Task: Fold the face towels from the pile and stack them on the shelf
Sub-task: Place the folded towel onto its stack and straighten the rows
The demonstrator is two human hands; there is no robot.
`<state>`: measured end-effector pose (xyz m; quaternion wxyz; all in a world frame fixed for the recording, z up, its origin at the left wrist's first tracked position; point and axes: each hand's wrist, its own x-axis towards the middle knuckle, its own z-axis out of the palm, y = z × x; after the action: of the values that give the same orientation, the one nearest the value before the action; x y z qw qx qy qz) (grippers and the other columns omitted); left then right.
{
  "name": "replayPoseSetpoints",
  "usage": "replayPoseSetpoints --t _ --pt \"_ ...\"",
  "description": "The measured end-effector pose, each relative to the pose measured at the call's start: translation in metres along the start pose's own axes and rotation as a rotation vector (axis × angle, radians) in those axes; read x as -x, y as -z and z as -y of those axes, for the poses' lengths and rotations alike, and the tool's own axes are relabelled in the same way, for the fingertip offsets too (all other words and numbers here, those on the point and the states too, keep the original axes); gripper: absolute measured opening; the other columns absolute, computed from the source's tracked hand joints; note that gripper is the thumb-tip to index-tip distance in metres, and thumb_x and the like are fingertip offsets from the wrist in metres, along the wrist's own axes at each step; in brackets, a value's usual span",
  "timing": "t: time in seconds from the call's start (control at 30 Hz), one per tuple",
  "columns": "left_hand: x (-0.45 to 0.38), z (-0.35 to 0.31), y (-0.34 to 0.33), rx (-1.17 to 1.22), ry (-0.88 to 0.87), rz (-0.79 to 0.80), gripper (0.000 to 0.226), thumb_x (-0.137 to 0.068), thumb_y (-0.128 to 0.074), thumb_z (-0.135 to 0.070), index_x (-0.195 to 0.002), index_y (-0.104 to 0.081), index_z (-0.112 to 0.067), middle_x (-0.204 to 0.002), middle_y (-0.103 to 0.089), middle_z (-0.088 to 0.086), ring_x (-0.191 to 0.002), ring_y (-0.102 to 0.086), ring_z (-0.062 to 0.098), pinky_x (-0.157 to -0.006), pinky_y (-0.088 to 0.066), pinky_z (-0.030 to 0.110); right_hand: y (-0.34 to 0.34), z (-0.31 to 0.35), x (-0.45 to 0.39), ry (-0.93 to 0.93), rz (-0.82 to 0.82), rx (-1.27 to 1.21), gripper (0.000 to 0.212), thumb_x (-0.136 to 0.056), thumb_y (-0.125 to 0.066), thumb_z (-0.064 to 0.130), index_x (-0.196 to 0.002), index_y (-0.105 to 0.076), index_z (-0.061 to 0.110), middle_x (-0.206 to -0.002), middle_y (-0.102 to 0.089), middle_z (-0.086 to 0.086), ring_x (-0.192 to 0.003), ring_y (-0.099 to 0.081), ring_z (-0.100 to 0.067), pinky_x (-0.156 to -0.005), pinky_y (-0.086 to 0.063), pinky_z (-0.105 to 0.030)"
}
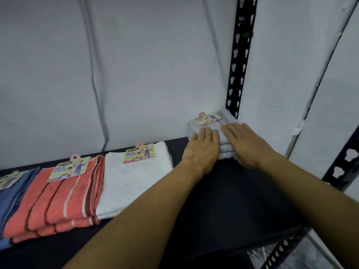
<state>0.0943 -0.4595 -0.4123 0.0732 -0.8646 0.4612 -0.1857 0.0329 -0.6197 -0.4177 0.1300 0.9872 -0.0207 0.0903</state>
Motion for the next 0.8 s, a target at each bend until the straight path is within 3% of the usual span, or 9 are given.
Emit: replayPoseSetpoints --t 0.1,0.27,0.47,0.67,0.8 --pt "-0.002 -0.007 -0.003 -0.003 -0.011 0.011 0.051 -0.093 -0.054 -0.017 -0.136 -0.033 0.000 -0.134 -0.045 0.020 -0.123 -0.044 0.032 -0.103 -0.041 0.038 -0.002 0.006 0.002 -0.010 -0.017 -0.011 0.092 -0.073 -0.071 0.016 -0.149 -0.019 0.007 -0.149 -0.029 -0.011 -0.138 -0.024 -0.027 -0.118 -0.013 -0.037" --pt "0.001 -0.008 0.001 0.055 -0.007 0.010 0.044 -0.094 -0.052 -0.012 -0.134 -0.036 -0.004 -0.133 -0.048 0.015 -0.122 -0.046 0.028 -0.088 -0.045 0.034 -0.005 0.012 0.009 -0.017 -0.062 -0.048 0.088 -0.070 -0.069 0.010 -0.146 -0.024 0.007 -0.146 -0.031 -0.010 -0.136 -0.027 -0.025 -0.117 -0.014 -0.037" --pt "0.018 -0.009 0.015 0.090 0.005 0.059 0.044 -0.094 -0.055 -0.011 -0.134 -0.037 -0.005 -0.132 -0.050 0.016 -0.121 -0.048 0.028 -0.086 -0.048 0.037 -0.004 0.021 0.023 -0.008 -0.139 -0.093 0.089 -0.069 -0.069 0.008 -0.147 -0.027 0.007 -0.147 -0.034 -0.010 -0.137 -0.029 -0.026 -0.118 -0.014 -0.037" --pt "0.053 -0.025 0.023 0.139 0.045 0.040 0.045 -0.091 -0.055 -0.007 -0.132 -0.038 -0.006 -0.131 -0.049 0.013 -0.119 -0.047 0.026 -0.086 -0.046 0.034 -0.014 0.032 0.055 0.025 -0.295 -0.264 0.084 -0.054 -0.072 -0.009 -0.134 -0.049 0.000 -0.131 -0.055 -0.015 -0.119 -0.052 -0.033 -0.106 -0.039 -0.043" --pt "0.078 -0.035 0.026 0.213 0.040 -0.018 0.047 -0.089 -0.054 -0.005 -0.133 -0.038 -0.008 -0.131 -0.047 0.010 -0.120 -0.044 0.024 -0.087 -0.046 0.033 -0.017 0.039 0.079 0.048 -0.370 -0.344 0.081 -0.057 -0.076 -0.010 -0.133 -0.051 -0.001 -0.130 -0.056 -0.014 -0.119 -0.053 -0.031 -0.105 -0.041 -0.042"
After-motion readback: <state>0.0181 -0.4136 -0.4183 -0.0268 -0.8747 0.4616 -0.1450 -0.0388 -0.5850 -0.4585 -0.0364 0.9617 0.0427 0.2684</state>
